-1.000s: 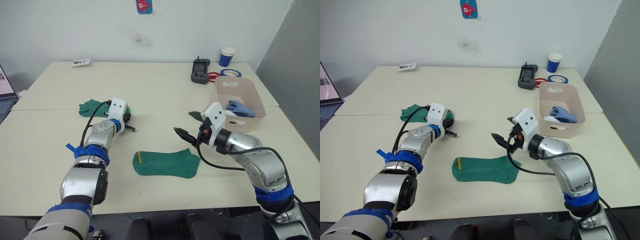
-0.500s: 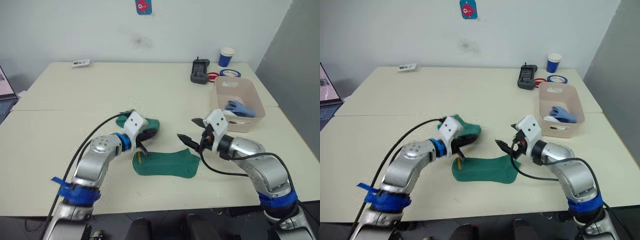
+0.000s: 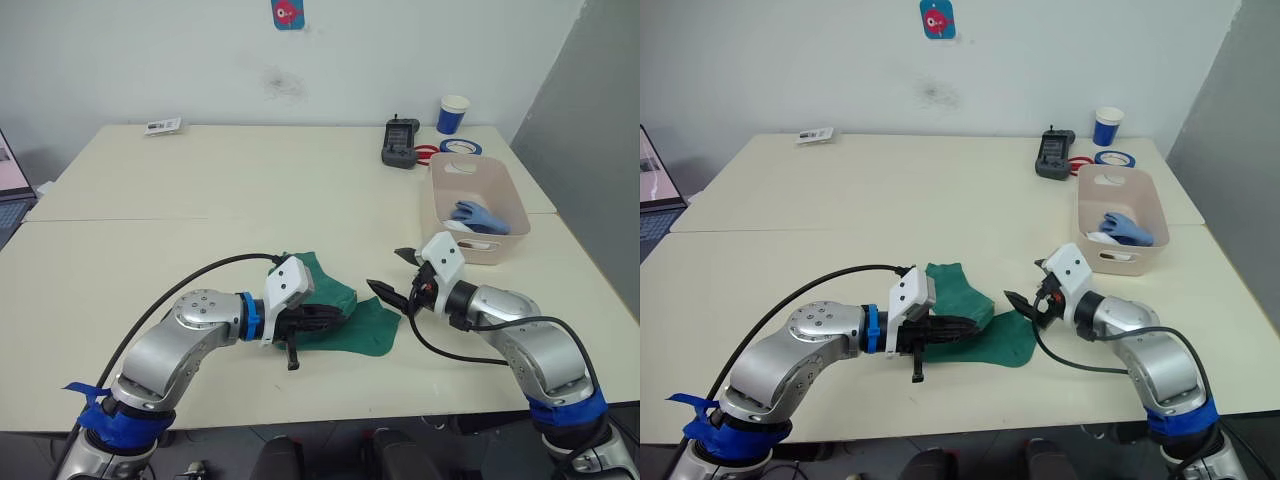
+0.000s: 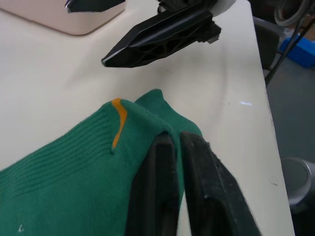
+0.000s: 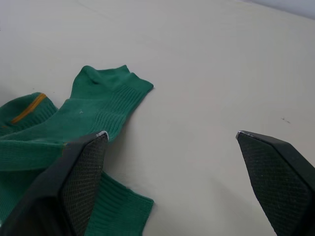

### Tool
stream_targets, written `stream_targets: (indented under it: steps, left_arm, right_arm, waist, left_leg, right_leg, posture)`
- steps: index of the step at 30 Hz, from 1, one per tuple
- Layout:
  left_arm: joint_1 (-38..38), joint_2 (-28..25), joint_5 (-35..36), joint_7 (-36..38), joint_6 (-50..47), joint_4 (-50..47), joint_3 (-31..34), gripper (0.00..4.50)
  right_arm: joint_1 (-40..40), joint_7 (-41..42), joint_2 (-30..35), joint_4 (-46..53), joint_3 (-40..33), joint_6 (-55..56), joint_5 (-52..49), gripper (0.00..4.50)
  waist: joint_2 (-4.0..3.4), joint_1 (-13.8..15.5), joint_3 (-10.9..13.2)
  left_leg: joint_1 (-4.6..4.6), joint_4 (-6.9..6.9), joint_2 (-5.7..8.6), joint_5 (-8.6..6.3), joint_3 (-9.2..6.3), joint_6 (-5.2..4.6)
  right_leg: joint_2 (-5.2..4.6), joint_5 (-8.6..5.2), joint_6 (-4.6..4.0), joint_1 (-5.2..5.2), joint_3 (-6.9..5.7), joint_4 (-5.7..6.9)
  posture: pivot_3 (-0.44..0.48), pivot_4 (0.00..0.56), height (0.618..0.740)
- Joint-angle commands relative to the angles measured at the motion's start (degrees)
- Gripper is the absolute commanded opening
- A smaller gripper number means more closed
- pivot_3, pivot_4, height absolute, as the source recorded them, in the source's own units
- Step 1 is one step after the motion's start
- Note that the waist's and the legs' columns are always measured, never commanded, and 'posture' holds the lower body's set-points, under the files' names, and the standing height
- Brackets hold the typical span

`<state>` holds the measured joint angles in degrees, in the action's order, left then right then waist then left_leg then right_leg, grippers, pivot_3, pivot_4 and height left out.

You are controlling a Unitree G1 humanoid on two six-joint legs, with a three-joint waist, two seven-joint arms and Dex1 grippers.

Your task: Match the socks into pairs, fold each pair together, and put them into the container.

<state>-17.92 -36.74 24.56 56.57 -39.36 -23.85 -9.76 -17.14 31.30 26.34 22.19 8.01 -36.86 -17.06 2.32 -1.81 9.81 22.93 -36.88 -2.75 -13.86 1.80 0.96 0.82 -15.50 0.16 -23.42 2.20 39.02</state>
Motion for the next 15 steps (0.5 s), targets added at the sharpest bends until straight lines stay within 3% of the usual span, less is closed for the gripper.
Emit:
stream_targets:
  steps: [1,4,8,15]
  left_arm:
    - [-1.33,-1.00,1.07,1.94,1.56,1.22,0.87,1.54]
    - [-3.84,-1.34,3.25,2.76,0.64,4.89,3.78,2.54]
    - [-10.49,-0.87,1.20,1.67,4.49,17.44,6.77,3.78]
    - [-22.15,2.36,-12.60,-6.84,23.16,48.57,5.11,3.78]
  right_arm:
    - [0.40,0.21,0.60,1.93,-1.65,0.83,-0.24,4.50]
    - [1.14,0.17,1.05,2.76,-1.90,0.41,-0.26,4.50]
    - [2.82,0.25,1.46,5.89,-2.26,-1.28,-1.62,4.50]
    - [6.21,5.05,5.07,13.10,0.05,-10.75,-8.67,4.50]
  waist:
    - [0.00,-0.01,0.00]
    - [0.00,0.03,0.00]
    - [0.00,0.14,0.00]
    - [0.01,0.15,0.00]
  left_leg:
    - [-0.01,0.00,0.00,0.00,0.00,0.00]
    - [0.00,0.00,0.00,0.00,-0.02,0.00]
    - [0.01,0.00,0.02,0.00,-0.05,-0.01]
    - [0.02,-0.02,0.05,0.00,-0.05,-0.01]
  right_leg:
    - [0.00,0.00,0.00,0.00,0.00,0.00]
    - [0.02,0.00,0.00,0.00,-0.02,0.00]
    - [0.11,0.00,0.00,0.00,-0.07,0.00]
    - [0.11,-0.01,0.01,0.01,-0.06,-0.02]
  posture:
    - [0.000,0.150,0.740]
    - [0.000,0.150,0.740]
    - [0.000,0.150,0.740]
    - [0.000,0.150,0.740]
